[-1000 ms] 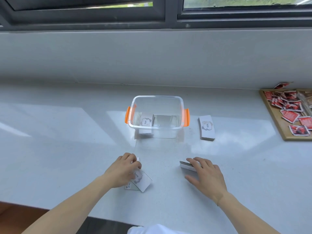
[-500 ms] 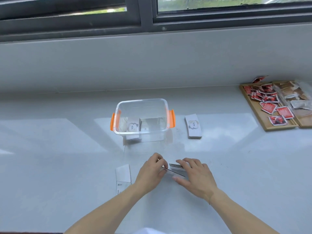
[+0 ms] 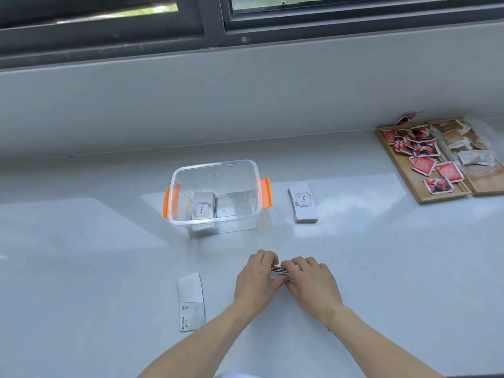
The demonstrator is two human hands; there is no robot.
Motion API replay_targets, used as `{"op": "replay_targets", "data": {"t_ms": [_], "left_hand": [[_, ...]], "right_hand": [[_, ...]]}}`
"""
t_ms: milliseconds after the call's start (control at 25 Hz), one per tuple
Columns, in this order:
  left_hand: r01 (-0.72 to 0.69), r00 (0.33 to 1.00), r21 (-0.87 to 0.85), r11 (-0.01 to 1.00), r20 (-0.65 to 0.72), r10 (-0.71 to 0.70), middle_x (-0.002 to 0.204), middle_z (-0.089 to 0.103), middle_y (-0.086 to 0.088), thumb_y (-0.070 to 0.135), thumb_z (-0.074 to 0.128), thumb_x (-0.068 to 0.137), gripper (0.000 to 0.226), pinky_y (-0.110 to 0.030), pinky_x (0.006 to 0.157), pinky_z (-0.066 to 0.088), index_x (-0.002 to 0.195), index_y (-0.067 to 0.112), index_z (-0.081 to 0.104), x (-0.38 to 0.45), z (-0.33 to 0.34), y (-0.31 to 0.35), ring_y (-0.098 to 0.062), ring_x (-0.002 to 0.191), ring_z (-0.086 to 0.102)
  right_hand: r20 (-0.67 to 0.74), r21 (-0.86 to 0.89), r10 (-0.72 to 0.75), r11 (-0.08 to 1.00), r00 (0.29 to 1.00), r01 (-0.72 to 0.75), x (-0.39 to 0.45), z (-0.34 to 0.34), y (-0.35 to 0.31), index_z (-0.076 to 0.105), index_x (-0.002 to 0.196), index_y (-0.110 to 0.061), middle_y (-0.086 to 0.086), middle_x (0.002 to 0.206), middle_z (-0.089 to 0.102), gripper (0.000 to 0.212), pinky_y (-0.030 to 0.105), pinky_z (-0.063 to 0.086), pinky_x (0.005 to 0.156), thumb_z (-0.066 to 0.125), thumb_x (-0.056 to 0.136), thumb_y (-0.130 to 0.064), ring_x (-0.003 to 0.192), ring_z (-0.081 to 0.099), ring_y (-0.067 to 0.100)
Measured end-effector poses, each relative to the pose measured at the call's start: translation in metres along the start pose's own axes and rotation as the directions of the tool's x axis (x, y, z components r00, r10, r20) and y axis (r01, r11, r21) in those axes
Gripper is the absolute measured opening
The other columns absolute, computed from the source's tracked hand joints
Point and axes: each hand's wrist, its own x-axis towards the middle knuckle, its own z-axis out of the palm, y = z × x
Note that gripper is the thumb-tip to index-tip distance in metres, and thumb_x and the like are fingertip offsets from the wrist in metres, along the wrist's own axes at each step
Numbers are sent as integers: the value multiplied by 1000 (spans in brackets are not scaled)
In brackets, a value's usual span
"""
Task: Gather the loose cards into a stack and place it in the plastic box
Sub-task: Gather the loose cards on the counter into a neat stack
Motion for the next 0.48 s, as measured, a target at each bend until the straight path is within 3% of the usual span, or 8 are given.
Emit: {"op": "replay_targets", "data": {"t_ms": [80,200,480], "left_hand": [[2,1000,-10,1000,21,-2,97,50,11,47,66,81,32,-32,63,45,95,25,47,3,2,0,-11,92,47],[-43,997,-21,999,60,44,100,51,11,48,67,82,34,-27,67,40,100,25,49,3,-4,-8,-12,92,49],[-170,962,285,943,257,96,132,46,7,62,64,73,65,-31,99,34,129,34,45,-18,-66,-88,-17,122,43]], "right_hand": [[-30,-25,-4,1000,1000,3,-1,0,-2,61,97,-29,-8,82,63,32,34,45,55,77,71,-18,70,58,22],[-50,-40,-25,999,998,23,0,0,-2,60,93,-28,-7,73,60,28,33,42,50,77,73,-18,63,54,22],[-21,-51,-26,998,999,25,3,0,2,58,97,-29,-7,76,58,19,30,33,51,67,83,-21,66,53,23]]}}
